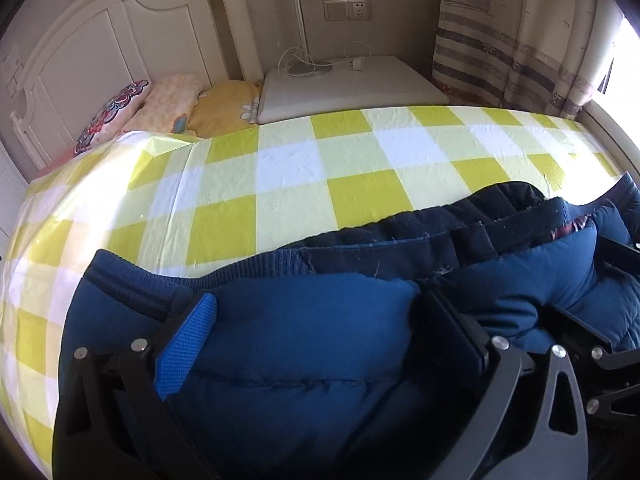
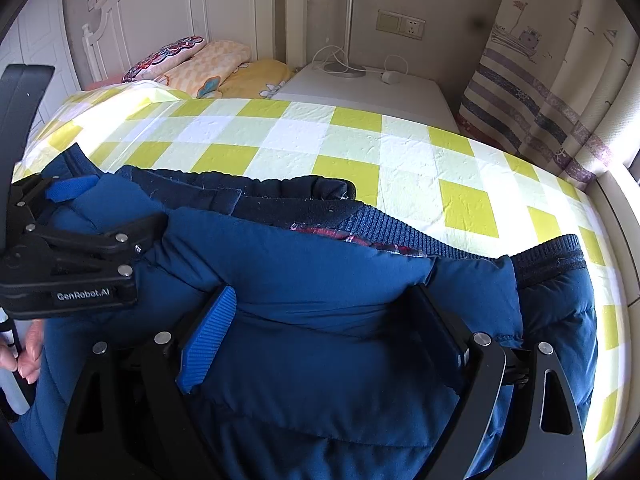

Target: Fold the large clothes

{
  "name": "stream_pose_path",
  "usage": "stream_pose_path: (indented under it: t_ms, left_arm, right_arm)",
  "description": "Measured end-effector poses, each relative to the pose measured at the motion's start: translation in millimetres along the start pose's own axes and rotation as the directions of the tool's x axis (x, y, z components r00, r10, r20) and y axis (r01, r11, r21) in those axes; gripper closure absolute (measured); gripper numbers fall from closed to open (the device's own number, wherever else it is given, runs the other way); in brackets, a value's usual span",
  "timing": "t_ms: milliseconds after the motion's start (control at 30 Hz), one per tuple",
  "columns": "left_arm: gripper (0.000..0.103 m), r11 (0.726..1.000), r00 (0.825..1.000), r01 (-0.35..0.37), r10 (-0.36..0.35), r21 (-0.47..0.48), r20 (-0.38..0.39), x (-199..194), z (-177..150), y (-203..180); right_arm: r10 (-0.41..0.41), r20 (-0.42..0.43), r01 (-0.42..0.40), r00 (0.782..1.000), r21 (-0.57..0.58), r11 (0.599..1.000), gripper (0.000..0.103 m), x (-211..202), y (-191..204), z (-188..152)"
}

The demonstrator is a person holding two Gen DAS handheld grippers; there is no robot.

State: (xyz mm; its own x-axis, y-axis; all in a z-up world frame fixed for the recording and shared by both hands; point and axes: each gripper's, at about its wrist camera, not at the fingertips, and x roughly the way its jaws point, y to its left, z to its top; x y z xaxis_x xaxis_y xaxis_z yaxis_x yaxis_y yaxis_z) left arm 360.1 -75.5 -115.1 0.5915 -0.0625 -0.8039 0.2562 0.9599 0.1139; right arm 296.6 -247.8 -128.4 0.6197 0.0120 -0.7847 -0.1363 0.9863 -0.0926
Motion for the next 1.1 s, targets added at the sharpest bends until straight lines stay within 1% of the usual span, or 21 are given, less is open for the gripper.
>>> stream_pose_path:
  t_ms: [67, 133, 233, 300, 333, 433, 467, 567, 600, 633, 667, 700, 733, 767, 800, 833, 867, 933, 1033, 1067, 1100]
  left_arm:
    - [0.002, 1.000, 1.000, 0.013, -0.013, 0.009, 0.005, -3, -1, 4]
    - [0.002, 1.000, 1.000, 0.003, -0.003, -0.005, 0.021, -11, -2, 17]
    - [0.002, 0.996, 0.999, -0.010, 0.015, -0.093, 0.052, -26, -5, 56]
    - [0.002, 0.985, 0.998, -0.046, 0.054, -0.165, 0.044, -29, -13, 87]
    - [0.002, 0.980, 0.998, -0.050, 0.057, -0.194, 0.030, -25, -17, 100]
    - [0.002, 0.948, 0.998, 0.056, -0.062, -0.313, -0.011, -8, -28, 129]
    - [0.002, 0.940, 0.997, 0.072, -0.081, -0.332, -0.011, -6, -28, 132]
    - [0.002, 0.947, 0.998, 0.052, -0.058, -0.317, -0.010, -6, -29, 128]
    - [0.002, 0.950, 0.999, 0.042, -0.046, -0.309, -0.008, -7, -29, 126]
    - [0.002, 0.950, 0.999, 0.040, -0.044, -0.309, -0.005, -8, -29, 125]
    - [0.002, 0.949, 0.999, 0.044, -0.048, -0.311, -0.005, -7, -30, 125]
    - [0.002, 0.948, 0.999, 0.050, -0.054, -0.316, -0.004, -7, -30, 126]
    - [0.002, 0.947, 0.998, 0.053, -0.057, -0.318, -0.004, -7, -30, 127]
    - [0.002, 0.947, 0.998, 0.052, -0.057, -0.317, -0.004, -6, -31, 126]
    - [0.002, 0.947, 0.998, 0.052, -0.056, -0.316, -0.003, -6, -31, 127]
    - [0.002, 0.948, 0.999, 0.050, -0.054, -0.313, -0.004, -6, -31, 126]
    - [0.002, 0.949, 0.999, 0.048, -0.052, -0.312, -0.004, -6, -31, 126]
    - [0.002, 0.949, 0.999, 0.049, -0.053, -0.312, -0.004, -6, -31, 126]
    - [0.002, 0.949, 0.999, 0.046, -0.049, -0.312, 0.000, -6, -31, 125]
    - [0.002, 0.950, 0.999, 0.042, -0.044, -0.309, -0.001, -6, -30, 124]
    - [0.002, 0.951, 0.999, 0.039, -0.042, -0.307, -0.003, -7, -31, 124]
  right_arm:
    - [0.002, -0.001, -0.002, 1.000, 0.002, 1.000, 0.017, 0, 0, 0]
    - [0.006, 0.002, -0.006, 1.000, 0.006, 1.000, 0.017, -1, 0, 0]
    - [0.011, 0.004, -0.011, 1.000, 0.012, 1.000, 0.016, -1, -1, 0]
    - [0.016, 0.004, -0.016, 1.000, 0.015, 1.000, 0.016, -1, -2, -1]
    - [0.021, 0.004, -0.021, 1.000, 0.017, 1.000, 0.016, -1, -3, -1]
    - [0.030, 0.006, -0.031, 1.000, 0.025, 0.999, 0.015, -2, -4, -1]
    - [0.025, 0.010, -0.025, 1.000, 0.024, 0.999, 0.015, -3, -4, -2]
    - [-0.011, 0.052, 0.010, 0.999, 0.030, 0.999, 0.014, -13, -5, -3]
    - [-0.016, 0.077, 0.012, 0.997, 0.054, 0.998, 0.015, -18, -10, -4]
    - [-0.023, 0.112, 0.011, 0.993, 0.102, 0.995, 0.014, -27, -20, -5]
    - [-0.034, 0.150, 0.005, 0.988, 0.190, 0.982, 0.014, -36, -38, -8]
    - [-0.087, 0.152, 0.039, 0.985, 0.295, 0.955, 0.014, -41, -59, -12]
    - [-0.155, 0.107, 0.105, 0.982, 0.370, 0.923, 0.013, -41, -76, -16]
    - [-0.164, 0.048, 0.129, 0.985, 0.428, 0.895, 0.013, -35, -95, -21]
    - [-0.114, -0.002, 0.103, 0.993, 0.450, 0.887, 0.013, -25, -109, -24]
    - [-0.059, -0.027, 0.065, 0.998, 0.458, 0.886, 0.012, -18, -117, -26]
    - [-0.047, -0.025, 0.053, 0.999, 0.463, 0.885, 0.013, -16, -122, -27]
    - [-0.062, -0.022, 0.066, 0.998, 0.460, 0.886, 0.012, -16, -121, -26]
    - [-0.133, 0.007, 0.116, 0.991, 0.435, 0.893, 0.011, -31, -111, -28]
    - [-0.140, 0.041, 0.110, 0.989, 0.422, 0.900, 0.010, -42, -105, -28]
    - [-0.121, 0.075, 0.081, 0.990, 0.402, 0.912, 0.009, -53, -97, -29]
